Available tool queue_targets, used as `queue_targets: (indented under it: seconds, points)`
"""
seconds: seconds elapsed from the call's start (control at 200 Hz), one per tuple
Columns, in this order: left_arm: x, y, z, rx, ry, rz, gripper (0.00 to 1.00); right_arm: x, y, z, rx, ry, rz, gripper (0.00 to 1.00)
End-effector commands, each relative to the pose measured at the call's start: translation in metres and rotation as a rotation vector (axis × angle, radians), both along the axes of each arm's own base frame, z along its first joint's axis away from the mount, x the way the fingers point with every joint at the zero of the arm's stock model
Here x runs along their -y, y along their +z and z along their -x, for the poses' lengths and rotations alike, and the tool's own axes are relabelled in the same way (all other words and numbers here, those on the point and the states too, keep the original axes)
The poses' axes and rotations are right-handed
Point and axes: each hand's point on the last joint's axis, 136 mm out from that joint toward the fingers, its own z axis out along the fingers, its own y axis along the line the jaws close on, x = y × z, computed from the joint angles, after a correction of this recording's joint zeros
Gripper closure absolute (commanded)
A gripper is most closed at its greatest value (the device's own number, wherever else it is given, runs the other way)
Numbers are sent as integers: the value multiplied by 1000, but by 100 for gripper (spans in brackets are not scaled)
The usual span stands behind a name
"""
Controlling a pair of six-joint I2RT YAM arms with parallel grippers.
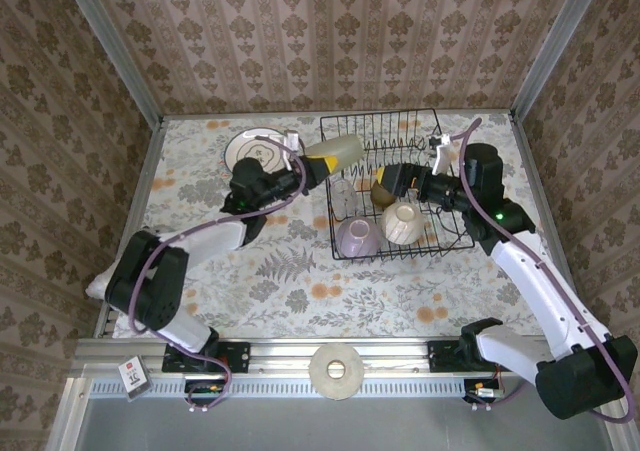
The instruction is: Unload the mixed dishes from the dish rack
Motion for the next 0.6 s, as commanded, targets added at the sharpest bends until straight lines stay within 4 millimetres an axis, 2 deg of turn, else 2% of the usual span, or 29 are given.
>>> queue_targets:
  seconds: [0.0, 0.105, 0.155, 0.345, 0.47, 0.595]
  points:
    - [-27, -1, -5, -80, 106, -91, 100, 21, -15, -5, 29, -125, 151, 0]
    - [-53, -22, -4, -201, 191, -251, 100, 27, -26, -5, 33, -172, 209, 0]
    - [-63, -25, 2, -223, 212, -338, 100, 27, -32, -5, 34, -186, 235, 0]
    - [-122, -53, 23, -340, 320, -821, 100, 23, -53, -3, 37, -204, 370, 0]
    - [-141, -62, 32, -376, 289, -1020, 100, 25, -67, 0, 38, -224, 425, 0]
    - [-148, -69, 29, -359, 264, -1232, 100, 23, -72, 0, 40, -224, 442, 0]
